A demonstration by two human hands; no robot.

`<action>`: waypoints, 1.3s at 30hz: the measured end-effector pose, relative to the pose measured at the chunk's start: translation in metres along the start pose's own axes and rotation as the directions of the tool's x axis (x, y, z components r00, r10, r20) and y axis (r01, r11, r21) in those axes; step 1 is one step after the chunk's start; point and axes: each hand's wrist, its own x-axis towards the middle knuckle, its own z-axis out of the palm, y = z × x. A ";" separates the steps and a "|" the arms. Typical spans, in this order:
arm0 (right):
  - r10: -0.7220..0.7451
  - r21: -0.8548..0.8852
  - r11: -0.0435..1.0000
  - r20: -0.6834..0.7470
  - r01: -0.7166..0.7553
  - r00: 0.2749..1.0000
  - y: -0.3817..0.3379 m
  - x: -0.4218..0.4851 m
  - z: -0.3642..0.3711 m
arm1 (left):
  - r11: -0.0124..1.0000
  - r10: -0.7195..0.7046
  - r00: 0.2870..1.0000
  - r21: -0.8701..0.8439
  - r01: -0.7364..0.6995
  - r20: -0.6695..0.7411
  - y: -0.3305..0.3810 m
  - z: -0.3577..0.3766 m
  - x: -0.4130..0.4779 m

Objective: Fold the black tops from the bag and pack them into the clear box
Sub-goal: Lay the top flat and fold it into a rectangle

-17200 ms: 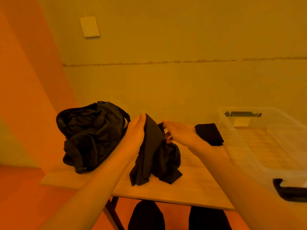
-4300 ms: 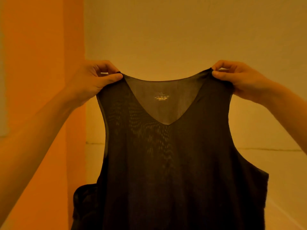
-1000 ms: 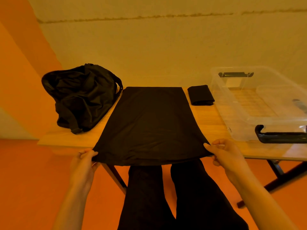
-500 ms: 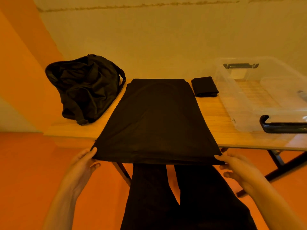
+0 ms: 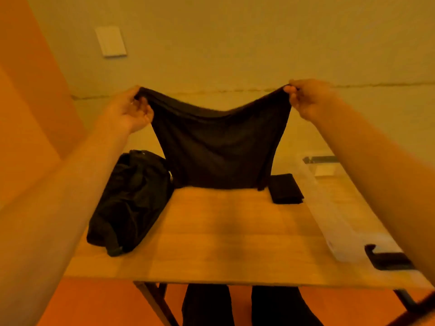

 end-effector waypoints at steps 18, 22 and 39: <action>0.130 -0.342 0.922 -0.179 -0.185 0.975 0.153 -0.169 -0.093 | 0.916 0.126 0.968 0.399 -0.031 -0.215 -0.103 -0.155 -0.139; 0.304 -0.371 0.850 -0.232 -0.373 0.924 0.243 -0.216 -0.135 | 0.850 0.062 0.963 0.519 0.087 -0.263 -0.166 -0.225 -0.179; 0.455 -0.508 0.698 -0.231 -0.505 0.860 0.309 -0.262 -0.172 | 0.776 -0.080 0.978 0.605 0.181 -0.190 -0.229 -0.308 -0.224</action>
